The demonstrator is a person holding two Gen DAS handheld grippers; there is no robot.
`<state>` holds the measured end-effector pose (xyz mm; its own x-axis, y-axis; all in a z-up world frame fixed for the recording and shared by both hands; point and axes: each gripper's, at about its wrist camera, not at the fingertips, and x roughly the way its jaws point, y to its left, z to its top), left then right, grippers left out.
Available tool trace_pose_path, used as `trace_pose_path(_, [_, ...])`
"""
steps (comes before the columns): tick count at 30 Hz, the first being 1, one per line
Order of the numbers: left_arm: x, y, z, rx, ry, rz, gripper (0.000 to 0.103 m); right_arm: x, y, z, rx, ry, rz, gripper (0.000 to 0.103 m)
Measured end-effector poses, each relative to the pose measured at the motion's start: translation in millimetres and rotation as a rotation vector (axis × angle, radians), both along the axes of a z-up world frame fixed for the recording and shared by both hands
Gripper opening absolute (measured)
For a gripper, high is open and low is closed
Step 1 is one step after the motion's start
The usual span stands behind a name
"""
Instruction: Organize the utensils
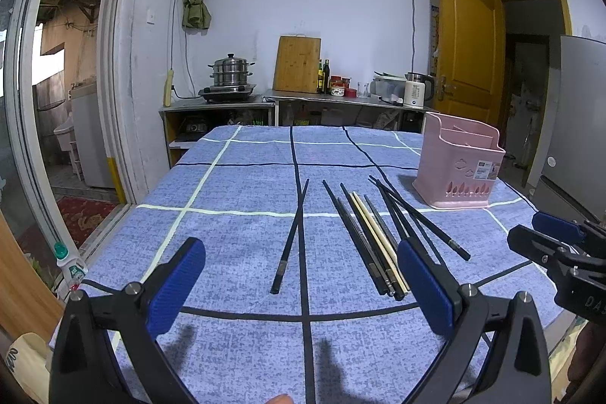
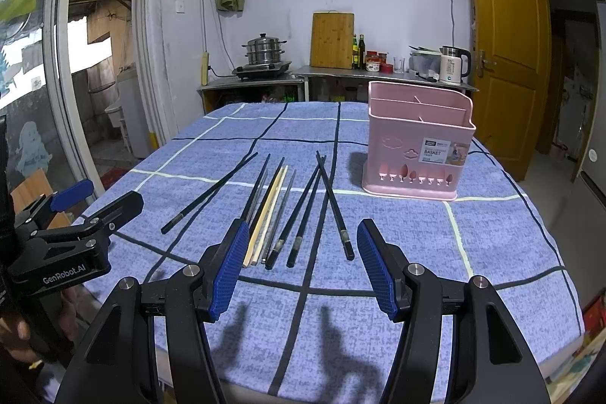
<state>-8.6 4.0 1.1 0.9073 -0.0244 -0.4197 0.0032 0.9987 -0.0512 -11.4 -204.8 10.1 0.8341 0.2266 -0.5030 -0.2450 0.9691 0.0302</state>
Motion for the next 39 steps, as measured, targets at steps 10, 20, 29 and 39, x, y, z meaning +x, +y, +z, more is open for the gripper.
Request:
trace_pose_path(10, [0.3, -1.2, -0.1, -0.001, 0.001, 0.000, 0.103, 1.8, 0.4, -0.7, -0.001, 0.001, 0.000, 0.060])
trace_pose_path(20, [-0.1, -1.5, 0.0, -0.004, 0.002, -0.002, 0.103, 1.8, 0.1, -1.1, -0.001, -0.001, 0.001, 0.060])
trace_pose_path(29, [-0.7, -2.1, 0.0, -0.007, 0.003, -0.004, 0.103, 1.4, 0.9, -0.3, -0.002, -0.001, 0.001, 0.060])
trace_pose_path(39, [-1.6, -2.9, 0.2, -0.009, 0.004, -0.006, 0.103, 1.5, 1.2, 0.2, -0.005, -0.004, 0.006, 0.060])
